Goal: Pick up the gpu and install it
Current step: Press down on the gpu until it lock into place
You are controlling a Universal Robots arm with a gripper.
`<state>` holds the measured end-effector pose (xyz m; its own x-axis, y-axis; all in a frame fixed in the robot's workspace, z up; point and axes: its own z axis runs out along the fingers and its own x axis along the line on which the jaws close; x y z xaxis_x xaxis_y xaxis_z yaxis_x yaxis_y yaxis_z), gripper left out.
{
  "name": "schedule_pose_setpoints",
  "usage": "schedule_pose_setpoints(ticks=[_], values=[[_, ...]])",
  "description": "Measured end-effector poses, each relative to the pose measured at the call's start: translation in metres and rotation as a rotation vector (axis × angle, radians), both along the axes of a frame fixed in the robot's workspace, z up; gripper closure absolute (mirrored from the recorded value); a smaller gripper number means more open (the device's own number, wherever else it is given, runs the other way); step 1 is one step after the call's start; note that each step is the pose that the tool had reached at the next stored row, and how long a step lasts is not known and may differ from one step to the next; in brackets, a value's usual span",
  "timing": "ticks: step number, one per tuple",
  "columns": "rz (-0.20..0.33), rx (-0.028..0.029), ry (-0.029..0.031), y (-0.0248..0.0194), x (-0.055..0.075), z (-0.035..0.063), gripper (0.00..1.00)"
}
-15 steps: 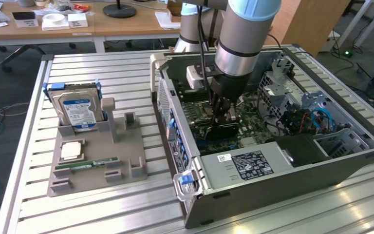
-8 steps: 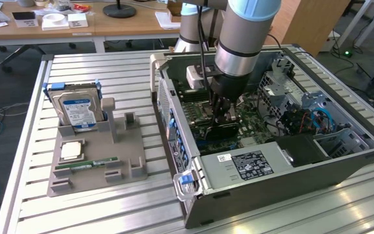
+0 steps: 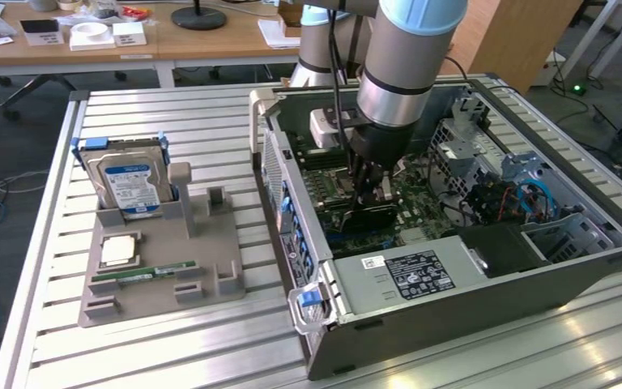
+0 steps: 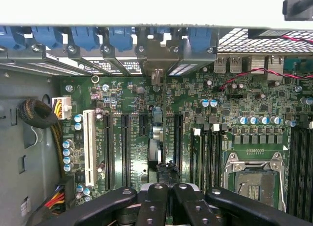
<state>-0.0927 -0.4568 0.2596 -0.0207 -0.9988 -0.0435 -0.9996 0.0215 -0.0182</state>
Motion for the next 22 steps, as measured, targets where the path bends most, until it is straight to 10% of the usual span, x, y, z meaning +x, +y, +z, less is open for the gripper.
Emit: schedule_pose_setpoints(ticks=[22], values=[[0.0, 0.0012, -0.0007, 0.0011, -0.0007, 0.006, 0.89]])
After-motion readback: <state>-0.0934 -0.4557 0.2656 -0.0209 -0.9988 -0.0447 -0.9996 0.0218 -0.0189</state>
